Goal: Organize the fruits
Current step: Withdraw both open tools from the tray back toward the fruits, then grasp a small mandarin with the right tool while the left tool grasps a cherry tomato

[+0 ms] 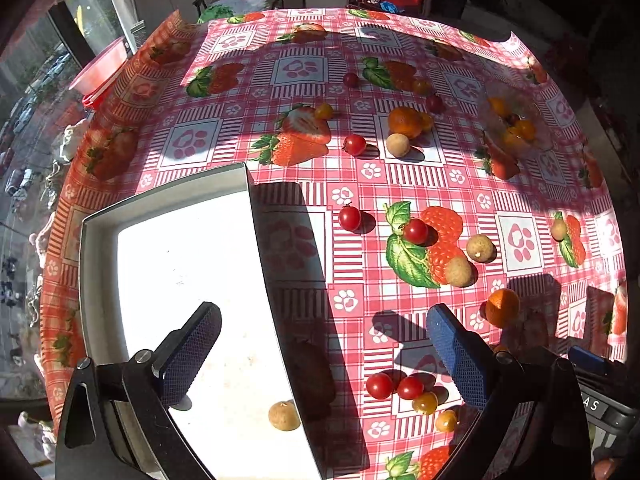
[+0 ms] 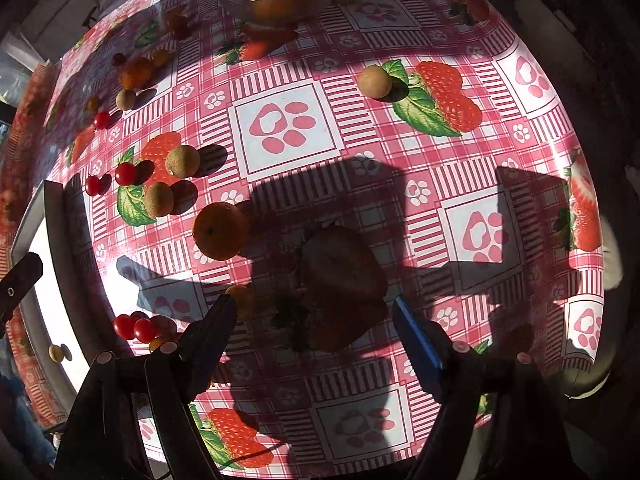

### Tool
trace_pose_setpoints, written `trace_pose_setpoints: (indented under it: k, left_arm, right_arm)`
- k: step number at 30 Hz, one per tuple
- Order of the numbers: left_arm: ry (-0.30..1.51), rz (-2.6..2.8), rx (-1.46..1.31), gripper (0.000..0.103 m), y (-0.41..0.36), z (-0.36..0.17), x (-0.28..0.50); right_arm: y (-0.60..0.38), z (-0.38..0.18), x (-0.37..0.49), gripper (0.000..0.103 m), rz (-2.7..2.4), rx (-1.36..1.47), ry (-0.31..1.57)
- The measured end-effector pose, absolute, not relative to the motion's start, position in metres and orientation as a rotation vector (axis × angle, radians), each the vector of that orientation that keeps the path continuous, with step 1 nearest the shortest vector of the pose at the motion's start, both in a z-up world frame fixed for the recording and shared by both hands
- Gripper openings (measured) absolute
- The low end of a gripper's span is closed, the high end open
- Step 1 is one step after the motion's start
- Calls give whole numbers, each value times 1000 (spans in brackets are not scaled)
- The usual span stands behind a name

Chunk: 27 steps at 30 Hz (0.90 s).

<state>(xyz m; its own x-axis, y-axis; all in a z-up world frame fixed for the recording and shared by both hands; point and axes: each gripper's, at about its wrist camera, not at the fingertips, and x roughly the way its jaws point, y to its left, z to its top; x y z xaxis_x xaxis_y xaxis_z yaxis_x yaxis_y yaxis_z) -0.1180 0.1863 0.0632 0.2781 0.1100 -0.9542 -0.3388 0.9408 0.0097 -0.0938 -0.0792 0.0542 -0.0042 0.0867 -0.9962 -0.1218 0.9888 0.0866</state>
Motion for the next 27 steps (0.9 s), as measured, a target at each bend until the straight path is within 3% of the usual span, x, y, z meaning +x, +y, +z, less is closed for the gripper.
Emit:
trace_pose_setpoints:
  k: [10, 20, 23, 26, 27]
  left_arm:
    - [1315, 310, -33, 103, 181, 31, -71]
    - [1334, 296, -42, 103, 185, 6, -45]
    - [1370, 273, -48, 81, 184, -3, -39]
    - [1376, 258, -88, 77, 187, -4, -37]
    - [1369, 250, -104, 73, 187, -3, -37]
  right_arm:
    - [-71, 45, -83, 83, 297, -102, 1563]
    - [-24, 24, -66, 83, 404, -185, 1562]
    - [-6, 20, -65, 83, 429, -207, 1556]
    - [5, 16, -64, 80, 444, -236, 1547]
    - [8, 16, -64, 75, 448, -258, 1534]
